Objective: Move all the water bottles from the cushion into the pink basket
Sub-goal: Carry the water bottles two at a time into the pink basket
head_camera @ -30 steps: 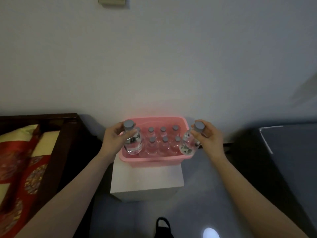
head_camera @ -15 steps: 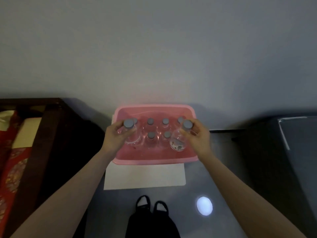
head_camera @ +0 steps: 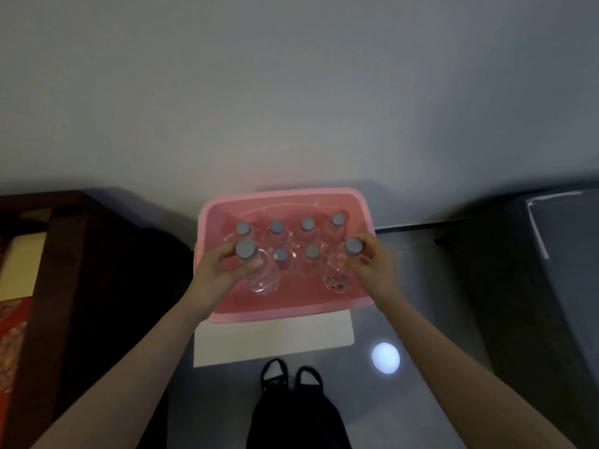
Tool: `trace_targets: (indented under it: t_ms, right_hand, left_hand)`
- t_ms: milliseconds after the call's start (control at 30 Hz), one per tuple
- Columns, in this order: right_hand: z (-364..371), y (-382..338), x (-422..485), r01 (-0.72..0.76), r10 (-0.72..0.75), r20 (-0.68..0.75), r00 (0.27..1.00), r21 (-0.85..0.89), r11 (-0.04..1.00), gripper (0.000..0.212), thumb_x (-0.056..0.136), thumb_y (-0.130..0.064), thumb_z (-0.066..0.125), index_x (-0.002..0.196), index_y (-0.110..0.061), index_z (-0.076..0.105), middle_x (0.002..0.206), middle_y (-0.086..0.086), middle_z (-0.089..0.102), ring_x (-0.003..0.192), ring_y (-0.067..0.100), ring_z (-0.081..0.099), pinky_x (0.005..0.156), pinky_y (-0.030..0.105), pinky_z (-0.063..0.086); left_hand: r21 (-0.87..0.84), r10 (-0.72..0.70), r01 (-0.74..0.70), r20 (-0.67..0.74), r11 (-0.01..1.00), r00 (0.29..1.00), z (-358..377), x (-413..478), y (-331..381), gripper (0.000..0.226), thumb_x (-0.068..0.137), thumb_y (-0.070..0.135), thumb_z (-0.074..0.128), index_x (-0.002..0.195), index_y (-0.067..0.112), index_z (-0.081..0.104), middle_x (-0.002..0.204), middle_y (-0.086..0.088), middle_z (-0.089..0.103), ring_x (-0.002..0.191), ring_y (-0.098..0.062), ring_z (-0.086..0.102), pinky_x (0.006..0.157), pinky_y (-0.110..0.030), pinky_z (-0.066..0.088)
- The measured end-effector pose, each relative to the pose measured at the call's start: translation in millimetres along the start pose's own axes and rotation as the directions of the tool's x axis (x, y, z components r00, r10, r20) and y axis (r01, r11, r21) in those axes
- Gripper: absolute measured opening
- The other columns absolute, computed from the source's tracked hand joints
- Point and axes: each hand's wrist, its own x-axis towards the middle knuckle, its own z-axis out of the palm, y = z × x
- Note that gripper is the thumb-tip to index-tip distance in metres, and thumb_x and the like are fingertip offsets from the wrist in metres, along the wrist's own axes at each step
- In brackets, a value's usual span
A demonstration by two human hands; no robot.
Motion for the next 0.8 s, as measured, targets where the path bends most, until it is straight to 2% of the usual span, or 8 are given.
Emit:
trace_targets:
  t_ms: [100,167,267,433,567,700,800]
  right_hand:
    - [1.5,4.4,0.2,-0.028,0.028,0.001,1.0,-0.022,0.999,0.029,0.069,-0.002,0.075,0.089,-0.019,0.064,0.088,0.001,0.07,0.085,0.019,0.065,0.077,0.039,0.055]
    - [3.5,8.2,0.2,-0.06,0.06,0.001,0.998,-0.063,0.996,0.03,0.068,-0.001,0.073,0.086,-0.022,0.062,0.087,-0.002,0.068,0.082,0.016,0.062,0.076,0.038,0.054]
    - [5.4,16.3,1.6,-0.07,0.072,0.003,0.997,-0.191,0.979,0.032,0.067,-0.004,0.071,0.083,-0.028,0.058,0.081,-0.007,0.064,0.076,0.015,0.059,0.07,0.034,0.051]
    - [10.8,16.0,12.8,-0.057,0.072,0.019,0.997,-0.425,0.903,0.024,0.067,-0.017,0.072,0.087,-0.025,0.061,0.079,-0.003,0.065,0.075,0.022,0.06,0.065,0.032,0.049]
    - [12.3,10.9,17.8,0.098,-0.005,0.16,0.987,-0.574,0.813,0.025,0.069,-0.016,0.069,0.093,-0.016,0.061,0.087,0.008,0.068,0.08,0.032,0.061,0.068,0.041,0.052]
    - [13.2,9.0,18.2,0.164,-0.016,0.237,0.971,-0.621,0.766,0.026,0.071,-0.012,0.065,0.096,-0.017,0.06,0.091,0.01,0.069,0.084,0.033,0.061,0.069,0.042,0.052]
    - [13.2,14.5,11.2,0.192,-0.037,0.248,0.968,-0.638,0.746,0.027,0.073,-0.012,0.064,0.099,-0.014,0.055,0.086,0.011,0.068,0.077,0.033,0.059,0.062,0.039,0.049]
  left_hand:
    - [0.047,-0.04,0.037,0.061,0.998,0.997,16.0,1.1,-5.9,0.032,0.073,0.012,0.08,0.104,0.015,0.072,0.1,0.006,0.074,0.093,-0.005,0.066,0.08,-0.016,0.05]
    - [0.078,-0.05,0.044,0.08,0.996,0.996,28.7,3.6,-11.7,0.034,0.071,0.008,0.081,0.104,0.01,0.071,0.1,0.002,0.072,0.091,-0.003,0.063,0.085,-0.019,0.047]
    - [0.141,-0.03,0.015,0.111,0.99,0.993,46.4,9.4,-25.4,0.032,0.07,0.004,0.082,0.1,0.007,0.071,0.091,0.007,0.067,0.082,0.009,0.058,0.079,-0.008,0.041]
    - [0.205,-0.095,0.073,0.1,0.976,0.991,71.8,21.9,-49.9,0.031,0.063,-0.001,0.082,0.087,0.013,0.069,0.084,0.006,0.064,0.076,-0.001,0.055,0.067,-0.002,0.04]
    - [0.362,-0.011,-0.036,0.127,0.931,0.992,94.4,31.9,-62.4,0.021,0.059,0.008,0.077,0.078,0.01,0.069,0.077,0.002,0.064,0.072,-0.01,0.056,0.061,-0.004,0.037]
    - [0.445,-0.004,-0.081,0.186,0.892,0.983,108.3,39.3,-70.4,0.023,0.058,0.005,0.078,0.08,0.008,0.069,0.083,-0.007,0.069,0.078,-0.022,0.061,0.067,-0.026,0.045]
    - [0.489,-0.002,-0.123,0.246,0.864,0.969,112.3,41.7,-74.1,0.025,0.056,0.0,0.077,0.079,0.007,0.068,0.082,-0.005,0.063,0.077,-0.023,0.058,0.062,-0.026,0.035]
